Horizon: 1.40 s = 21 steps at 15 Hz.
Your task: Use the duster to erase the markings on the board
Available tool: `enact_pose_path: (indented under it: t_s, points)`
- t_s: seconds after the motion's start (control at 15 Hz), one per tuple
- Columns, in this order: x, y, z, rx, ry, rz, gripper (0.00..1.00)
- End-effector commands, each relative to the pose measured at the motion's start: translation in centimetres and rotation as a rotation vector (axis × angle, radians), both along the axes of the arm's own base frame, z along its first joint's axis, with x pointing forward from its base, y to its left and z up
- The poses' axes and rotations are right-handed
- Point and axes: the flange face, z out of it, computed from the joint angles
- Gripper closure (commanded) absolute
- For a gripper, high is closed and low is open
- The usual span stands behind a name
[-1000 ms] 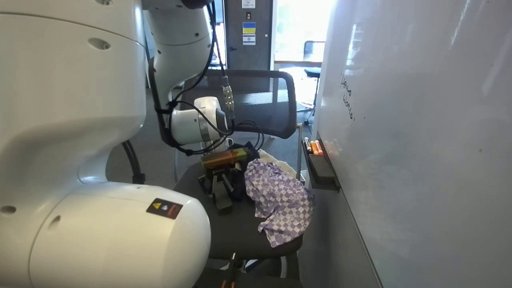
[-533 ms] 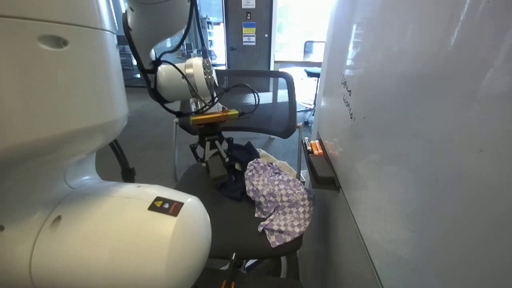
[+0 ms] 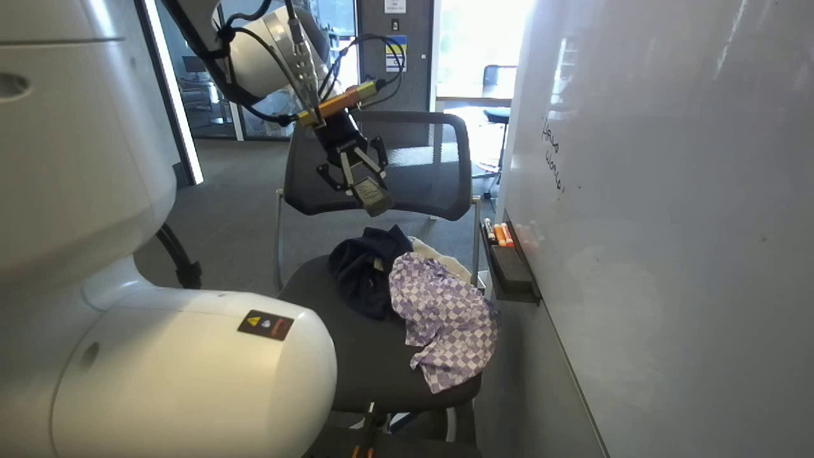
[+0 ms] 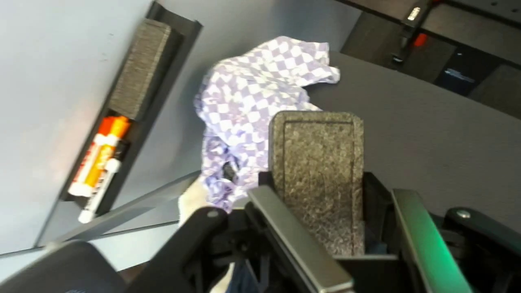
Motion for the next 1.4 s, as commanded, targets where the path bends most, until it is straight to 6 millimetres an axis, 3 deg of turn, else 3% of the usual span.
enact_pose_path:
  t_s: [0.0,0.53,0.8,1.07,1.33]
  points:
    - [0.0,-0.8,4.4,-0.167,-0.114,0.024,0.71]
    - [0.4,-4.2,8.3,-0.508,-0.37,0.043,0.71]
    - [0.8,-7.9,8.9,-0.613,-0.508,-0.071,0.71]
    - [1.1,-10.7,8.2,-0.704,-0.611,-0.205,0.71]
    - [1.2,-12.0,6.4,-0.768,-0.645,-0.277,0.71]
